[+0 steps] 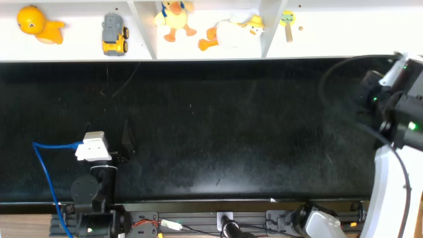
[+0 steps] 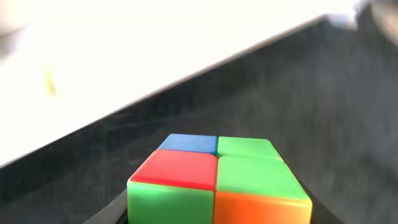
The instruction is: Store Toys
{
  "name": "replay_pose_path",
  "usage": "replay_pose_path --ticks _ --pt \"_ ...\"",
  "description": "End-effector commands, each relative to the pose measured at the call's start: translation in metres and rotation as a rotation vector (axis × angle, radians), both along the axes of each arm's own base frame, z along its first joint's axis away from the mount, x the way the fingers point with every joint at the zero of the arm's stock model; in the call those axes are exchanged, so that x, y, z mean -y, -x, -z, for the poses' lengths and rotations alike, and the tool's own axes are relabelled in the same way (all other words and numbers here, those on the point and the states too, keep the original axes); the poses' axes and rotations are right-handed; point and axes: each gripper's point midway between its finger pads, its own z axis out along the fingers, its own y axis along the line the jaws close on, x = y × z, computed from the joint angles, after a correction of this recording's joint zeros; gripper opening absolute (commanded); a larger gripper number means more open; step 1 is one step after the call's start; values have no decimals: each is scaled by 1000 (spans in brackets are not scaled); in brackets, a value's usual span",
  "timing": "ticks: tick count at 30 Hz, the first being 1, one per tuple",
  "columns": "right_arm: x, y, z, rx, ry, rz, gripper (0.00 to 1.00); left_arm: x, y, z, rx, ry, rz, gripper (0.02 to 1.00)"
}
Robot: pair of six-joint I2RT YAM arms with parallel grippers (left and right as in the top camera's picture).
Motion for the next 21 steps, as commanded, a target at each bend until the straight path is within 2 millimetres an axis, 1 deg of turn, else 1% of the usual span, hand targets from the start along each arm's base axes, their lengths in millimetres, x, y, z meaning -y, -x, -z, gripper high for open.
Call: replay_pose_path --ticks 1,4,7,10,13,15,17,19,21 --pt "-1 -1 -17 -4 184 -168 45 1 0 0 9 17 2 996" --pt "5 -8 -15 4 185 -161 45 1 0 0 9 18 2 998" --pt "10 -23 -17 43 191 -173 45 1 0 0 9 17 2 996" --pt "11 -40 -16 74 203 -216 49 1 0 0 9 18 2 998" --pt "4 -53 -27 158 182 -250 47 1 0 0 9 17 2 998" --pt "5 -62 -37 225 210 -255 49 1 0 0 9 17 2 998" --pt "10 -75 -42 313 272 -263 49 1 0 0 9 17 2 998" --pt "11 -88 -38 400 352 -310 51 1 0 0 9 18 2 998" --pt "17 -102 -24 483 413 -329 47 1 0 0 9 18 2 998"
